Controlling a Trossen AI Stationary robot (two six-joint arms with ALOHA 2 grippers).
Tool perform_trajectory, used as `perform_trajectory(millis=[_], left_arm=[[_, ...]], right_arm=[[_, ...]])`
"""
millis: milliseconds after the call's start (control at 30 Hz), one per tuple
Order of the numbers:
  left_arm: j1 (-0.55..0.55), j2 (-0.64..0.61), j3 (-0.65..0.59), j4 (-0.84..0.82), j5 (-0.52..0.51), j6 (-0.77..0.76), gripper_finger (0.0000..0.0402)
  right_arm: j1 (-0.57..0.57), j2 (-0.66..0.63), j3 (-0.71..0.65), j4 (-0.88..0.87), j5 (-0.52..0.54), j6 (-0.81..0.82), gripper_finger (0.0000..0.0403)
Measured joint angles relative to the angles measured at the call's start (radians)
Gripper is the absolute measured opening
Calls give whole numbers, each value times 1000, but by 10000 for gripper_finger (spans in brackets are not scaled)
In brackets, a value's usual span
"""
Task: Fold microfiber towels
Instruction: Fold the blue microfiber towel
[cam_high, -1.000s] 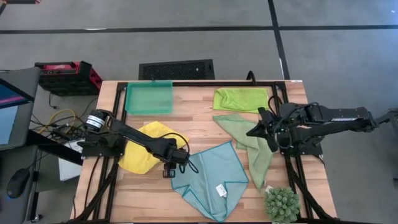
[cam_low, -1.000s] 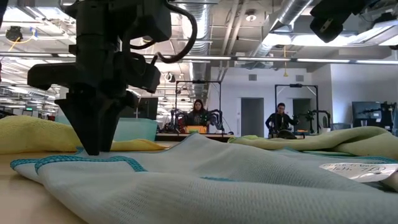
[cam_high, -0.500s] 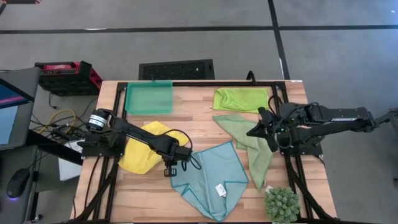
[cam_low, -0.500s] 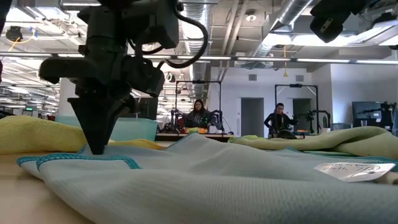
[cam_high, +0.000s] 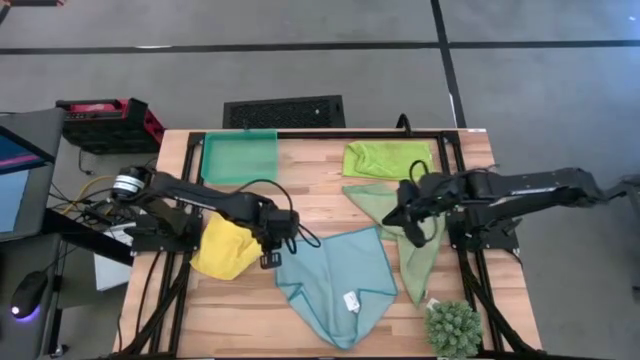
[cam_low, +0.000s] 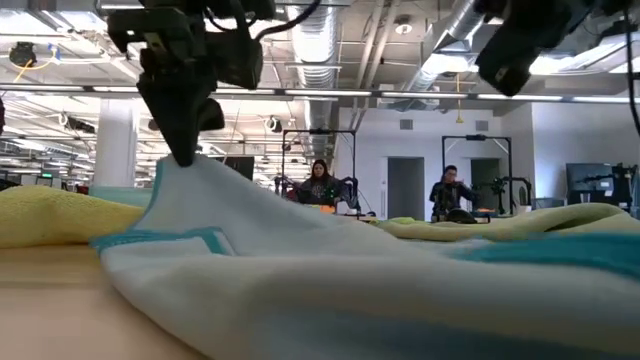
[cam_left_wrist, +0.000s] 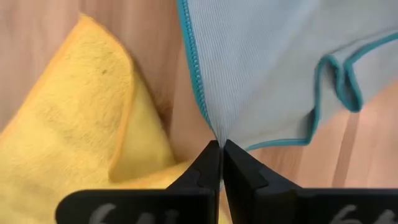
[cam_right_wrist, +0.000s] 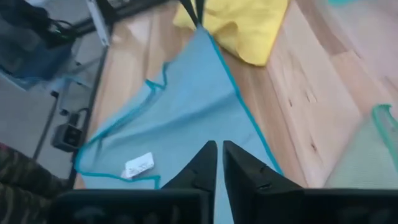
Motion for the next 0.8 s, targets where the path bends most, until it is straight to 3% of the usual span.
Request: perform_trajectory(millis=[533, 800], left_arm=[[-4, -75, 1, -94, -8, -67, 0], [-4, -75, 2, -94, -15, -63, 0]], right_arm=[[-27, 402, 0, 50, -3, -2, 155], [-29, 565, 0, 61, -3, -85, 175]])
